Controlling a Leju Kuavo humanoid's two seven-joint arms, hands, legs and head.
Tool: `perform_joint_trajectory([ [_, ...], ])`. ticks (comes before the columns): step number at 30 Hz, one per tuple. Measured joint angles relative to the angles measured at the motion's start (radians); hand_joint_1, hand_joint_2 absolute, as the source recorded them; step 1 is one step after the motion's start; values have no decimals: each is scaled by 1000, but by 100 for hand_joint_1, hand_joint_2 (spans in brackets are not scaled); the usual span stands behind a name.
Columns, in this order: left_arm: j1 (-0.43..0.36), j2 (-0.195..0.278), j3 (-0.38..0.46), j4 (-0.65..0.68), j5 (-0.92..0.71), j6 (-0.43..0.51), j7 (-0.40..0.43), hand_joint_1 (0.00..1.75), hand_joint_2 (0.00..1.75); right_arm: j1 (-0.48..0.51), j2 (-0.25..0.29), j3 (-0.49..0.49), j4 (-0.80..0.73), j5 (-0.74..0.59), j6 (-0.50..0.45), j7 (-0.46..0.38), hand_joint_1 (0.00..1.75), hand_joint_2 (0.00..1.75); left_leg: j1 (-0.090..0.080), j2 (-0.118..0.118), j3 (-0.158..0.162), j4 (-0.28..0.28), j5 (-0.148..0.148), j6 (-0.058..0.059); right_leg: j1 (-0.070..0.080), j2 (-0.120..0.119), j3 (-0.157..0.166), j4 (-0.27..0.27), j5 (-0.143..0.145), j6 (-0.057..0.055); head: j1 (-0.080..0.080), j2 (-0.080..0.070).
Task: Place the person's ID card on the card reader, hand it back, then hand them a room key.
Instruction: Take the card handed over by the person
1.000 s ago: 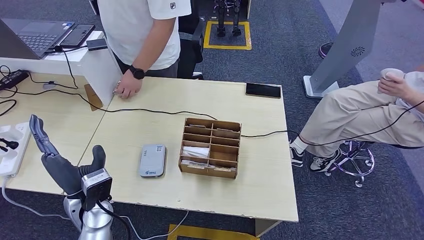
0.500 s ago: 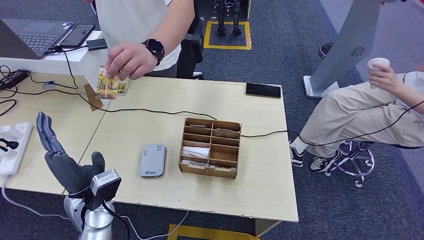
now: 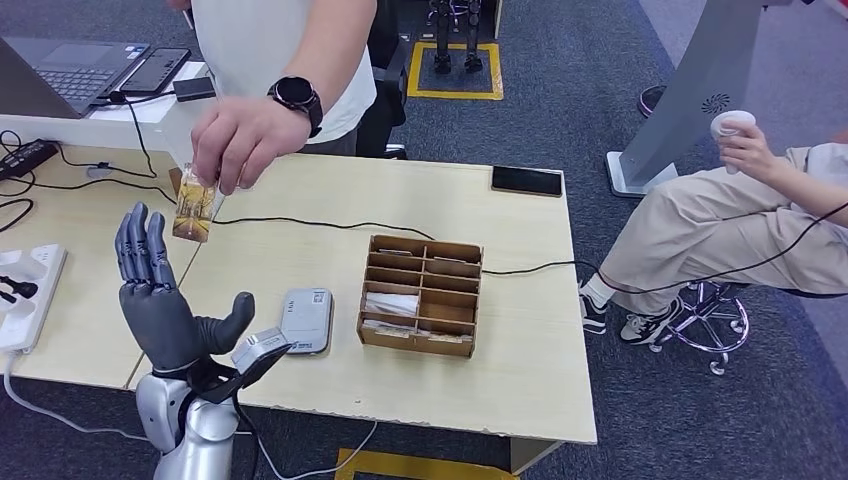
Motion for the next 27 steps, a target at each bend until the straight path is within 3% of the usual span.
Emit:
perform_joint_trajectory([
  [12, -98, -4, 21, 82, -231, 1, 114, 0, 0, -2, 0, 0, 15, 20, 0, -18, 0, 175, 0, 0, 0, 0, 0, 0, 0, 0, 0, 0, 0, 0, 0, 0],
  [19, -148, -12, 49, 128, -267, 1, 123, 0, 0, -3, 0, 0, 22, 33, 0, -29, 0, 175, 0, 0, 0, 0, 0, 0, 0, 0, 0, 0, 0, 0, 0, 0],
  [27, -186, -20, 102, 127, -275, 1, 75, 0, 0, -4, 0, 0, 24, 37, 0, -36, 0, 175, 0, 0, -1, 0, 0, 0, 0, 0, 0, 0, 0, 0, 0, 0],
])
